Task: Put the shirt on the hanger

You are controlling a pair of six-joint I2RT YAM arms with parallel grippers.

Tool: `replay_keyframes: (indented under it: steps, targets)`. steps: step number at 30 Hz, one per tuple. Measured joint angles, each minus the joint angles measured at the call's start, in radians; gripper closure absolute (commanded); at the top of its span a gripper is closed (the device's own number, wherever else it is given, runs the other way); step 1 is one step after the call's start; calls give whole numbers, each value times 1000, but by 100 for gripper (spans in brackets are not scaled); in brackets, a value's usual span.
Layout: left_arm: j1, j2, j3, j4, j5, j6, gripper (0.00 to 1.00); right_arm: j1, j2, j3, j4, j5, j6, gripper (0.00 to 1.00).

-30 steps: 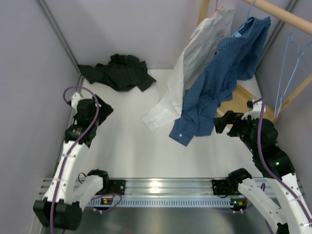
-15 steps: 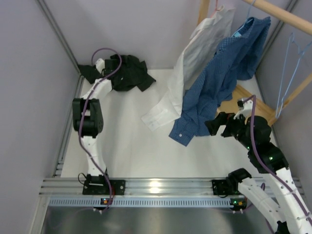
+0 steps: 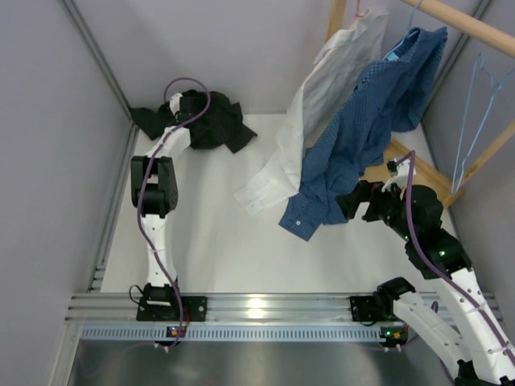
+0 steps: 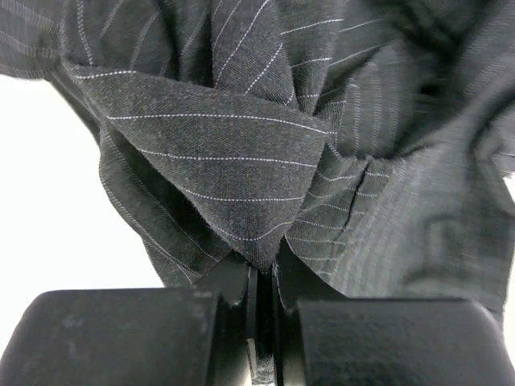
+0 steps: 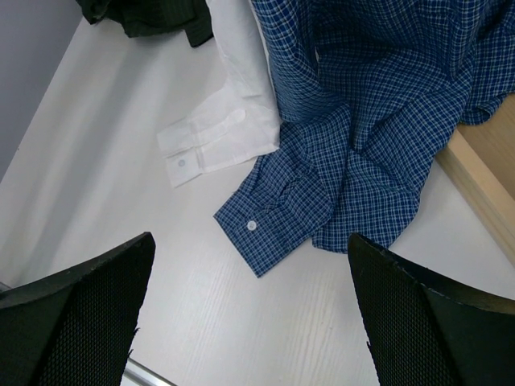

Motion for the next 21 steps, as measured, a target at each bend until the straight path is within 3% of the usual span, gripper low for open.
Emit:
replay_keyframes:
  steps: [3,7,12,17,21]
  targets:
    - [-24,-185,-166,-18,-13,17,100,0,16,-6,22,-18,7,1]
    - [-82,-608,-422,-95,38,48,100,0,36,-22,58,-48,19,1]
    - [-130,-1095,-558,-149,341,135,100,0,68,-37,110,-128,20,2]
    - [-197,-1329,-705,-179,618,135,100,13,141,-66,232,-418,-10,2]
    - [-325,-1310,-806,-220,671,89,100,135,229,-92,297,-559,-23,1]
